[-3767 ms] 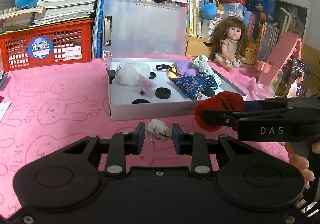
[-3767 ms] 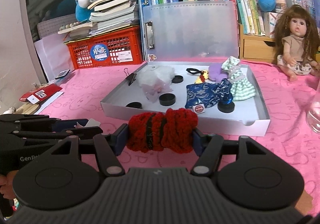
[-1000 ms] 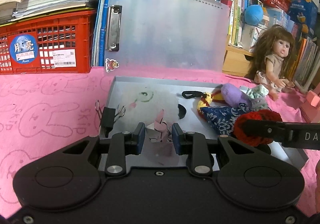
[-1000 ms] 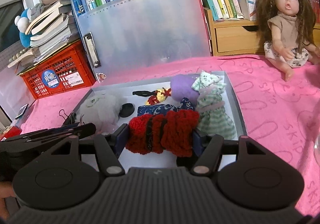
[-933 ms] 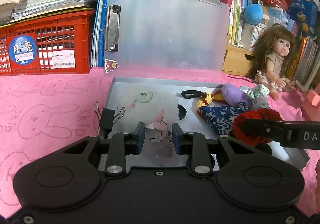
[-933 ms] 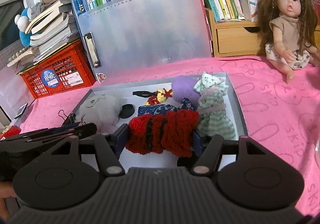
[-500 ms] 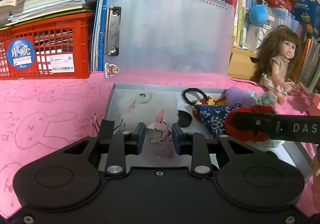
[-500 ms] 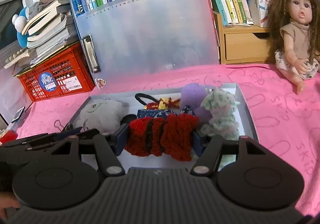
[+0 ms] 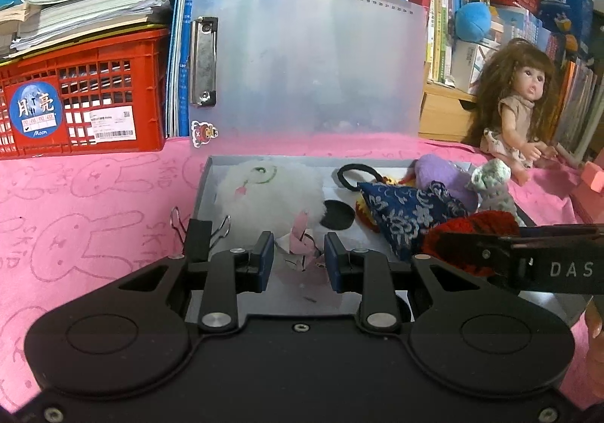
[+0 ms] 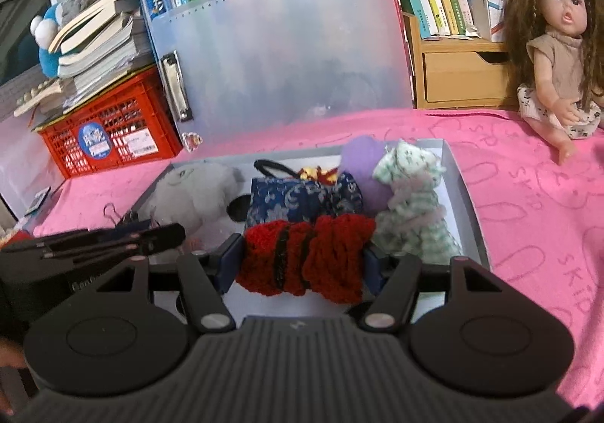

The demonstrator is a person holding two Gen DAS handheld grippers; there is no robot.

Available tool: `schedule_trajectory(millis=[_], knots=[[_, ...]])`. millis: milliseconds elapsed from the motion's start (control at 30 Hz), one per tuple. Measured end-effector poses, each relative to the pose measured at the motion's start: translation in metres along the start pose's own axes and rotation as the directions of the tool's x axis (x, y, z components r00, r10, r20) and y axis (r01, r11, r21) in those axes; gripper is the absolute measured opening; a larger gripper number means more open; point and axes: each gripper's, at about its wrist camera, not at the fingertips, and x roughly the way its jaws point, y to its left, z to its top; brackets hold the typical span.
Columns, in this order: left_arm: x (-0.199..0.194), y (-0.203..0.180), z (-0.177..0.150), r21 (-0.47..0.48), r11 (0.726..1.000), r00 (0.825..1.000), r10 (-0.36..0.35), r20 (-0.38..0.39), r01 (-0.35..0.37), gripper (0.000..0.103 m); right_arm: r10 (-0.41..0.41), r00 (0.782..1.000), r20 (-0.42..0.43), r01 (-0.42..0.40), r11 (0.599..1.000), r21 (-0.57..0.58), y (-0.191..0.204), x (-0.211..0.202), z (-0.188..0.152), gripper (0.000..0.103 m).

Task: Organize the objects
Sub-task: 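Lower the pompom with the right tool while the left tool lowers the white item into the box, then open the right tool to release the pompom while the left tool releases the white item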

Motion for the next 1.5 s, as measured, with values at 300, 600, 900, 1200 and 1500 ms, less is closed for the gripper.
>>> schedule_trajectory(millis=[300,600,900,1200,1500], knots=[[-0.003,0.005,-0.007,-0.006,1.0,1.0,0.007,-0.02,-0.007,0.028,-0.009,1.0,-0.008,0.009,1.0,-0.018,-0.001,-0.006,-0.006,0.066],[-0.002,0.003,-0.008,-0.005,1.0,1.0,0.006,-0.02,-0.006,0.028,-0.011,1.0,-0.014,0.011,1.0,-0.028,0.001,-0.004,-0.01,0.066],[-0.001,-0.001,-0.012,0.027,0.999,1.0,0.017,-0.01,-0.017,0.028,-0.005,1.0,-0.024,0.005,1.0,-0.014,-0.001,0.0,-0.013,0.068],[-0.001,-0.003,-0.012,0.02,1.0,1.0,0.008,-0.014,-0.008,0.028,-0.004,1.0,-0.026,0.004,1.0,-0.008,-0.002,0.0,-0.014,0.071],[-0.003,-0.002,-0.011,-0.001,1.0,1.0,-0.001,-0.014,0.001,0.033,-0.012,1.0,-0.026,0.012,1.0,0.001,-0.002,-0.003,-0.014,0.08]])
